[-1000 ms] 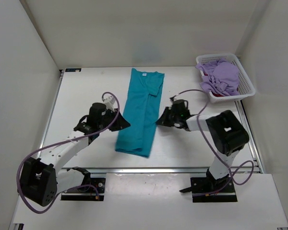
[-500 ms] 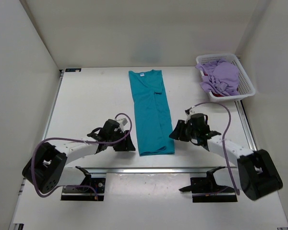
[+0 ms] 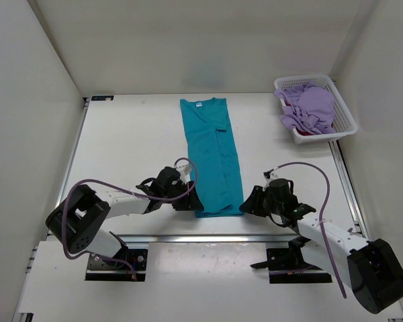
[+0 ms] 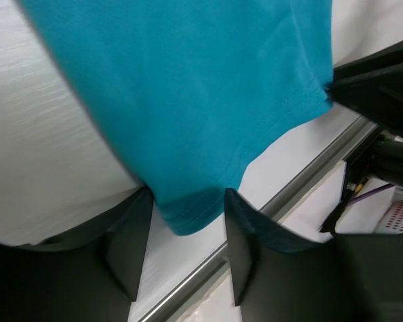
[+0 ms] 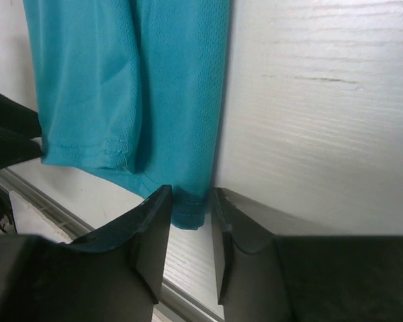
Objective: Fold and stack the t-shirts
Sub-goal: Grab the bottom of the folded rectangular tshirt with both arms
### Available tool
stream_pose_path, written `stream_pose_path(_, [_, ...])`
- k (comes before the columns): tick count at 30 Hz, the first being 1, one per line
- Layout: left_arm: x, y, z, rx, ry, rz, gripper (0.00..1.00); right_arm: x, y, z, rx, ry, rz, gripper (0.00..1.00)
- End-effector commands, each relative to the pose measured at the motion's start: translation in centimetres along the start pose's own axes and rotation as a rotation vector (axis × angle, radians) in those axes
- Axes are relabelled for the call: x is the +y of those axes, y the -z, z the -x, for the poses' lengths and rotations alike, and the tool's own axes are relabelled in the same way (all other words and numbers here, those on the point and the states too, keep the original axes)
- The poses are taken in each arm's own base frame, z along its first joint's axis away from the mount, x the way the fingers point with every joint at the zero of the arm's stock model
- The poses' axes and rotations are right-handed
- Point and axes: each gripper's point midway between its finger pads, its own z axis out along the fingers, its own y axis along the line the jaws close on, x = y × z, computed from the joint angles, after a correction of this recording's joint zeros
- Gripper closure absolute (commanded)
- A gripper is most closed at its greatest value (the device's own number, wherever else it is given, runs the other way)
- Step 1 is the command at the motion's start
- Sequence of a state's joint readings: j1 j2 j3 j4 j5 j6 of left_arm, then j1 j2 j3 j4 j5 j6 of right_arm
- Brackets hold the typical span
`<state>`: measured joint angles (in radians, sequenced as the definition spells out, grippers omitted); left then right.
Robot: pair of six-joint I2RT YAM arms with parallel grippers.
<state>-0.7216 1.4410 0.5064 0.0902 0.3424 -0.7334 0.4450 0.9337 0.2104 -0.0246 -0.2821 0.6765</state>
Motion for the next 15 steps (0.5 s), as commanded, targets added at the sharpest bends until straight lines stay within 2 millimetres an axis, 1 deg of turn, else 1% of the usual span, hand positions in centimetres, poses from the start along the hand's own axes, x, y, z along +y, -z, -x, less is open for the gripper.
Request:
stream_pose_path(1, [-0.3,-0.8,0.2,-0.007,0.005,0.009,0.49,-1.2,-0.1,-2.8,0.081,-0.023,-0.038,0.72])
stream_pose_path(2, [-0.3,-0.7,0.3,-0.01,0.006,0.008,0.52,-1.1,-0.1,-3.0,0.089,-0.016,-0.034,0.74])
stream_pose_path(3, [-0.2,-0.8,0.2,-0.014,0.006,0.009,0.61,-1.2,-0.2,-3.0,0.09,-0.021,-0.036,0.75])
stream_pose_path(4, [-0.1,-0.8,0.2,-0.014,0.014,0.01,0.68,-1.4,-0.1,-3.3,0.089,-0.023,-0.036,0.79])
stream_pose_path(5, [-0.1,-0.6,0.3,-0.018,0.01,0.007,0.73,-1.3,-0.1,-3.1,0.087,-0.025,-0.035,0.81])
stream_pose_path(6, [-0.1,-0.6,0.3,-0.019,0.003,0.01,0.82,-1.2,0.0,-2.9,0.078,-0.029,-0.032,0.83])
stream_pose_path(7, [0.2,-0.5,0.6,-0.032,0.009,0.027,0.89,-1.2,0.2,-2.8,0.076,-0.03,-0.033,0.86])
stream_pose_path(8, [-0.1,-0.1,0.6,-0.036,0.006,0.022,0.97,-1.5,0.3,-2.9,0.077,-0.036,-0.031,0.93])
stream_pose_path(10, [0.3,0.3,0.4,-0.035,0.005,0.027,1.0,-1.4,0.5,-3.0,0.077,-0.037,-0.023,0.97])
stream_pose_path(11, [0.2,0.5,-0.1,-0.022,0.0,0.021,1.0,-1.5,0.6,-3.2,0.08,-0.033,-0.025,0.99])
stream_pose_path(12, [0.7,0.6,-0.5,-0.014,0.001,0.03,1.0,-1.6,0.7,-3.7,0.088,-0.029,-0.028,1.0])
stream_pose_path(13, [0.5,0.8,-0.7,-0.012,0.003,0.019,1.0,-1.2,0.7,-3.6,0.085,-0.027,-0.014,1.0])
stream_pose_path(15, [1.0,1.1,-1.4,-0.002,0.007,0.021,1.0,-0.7,0.8,-4.4,0.096,-0.026,0.006,1.0])
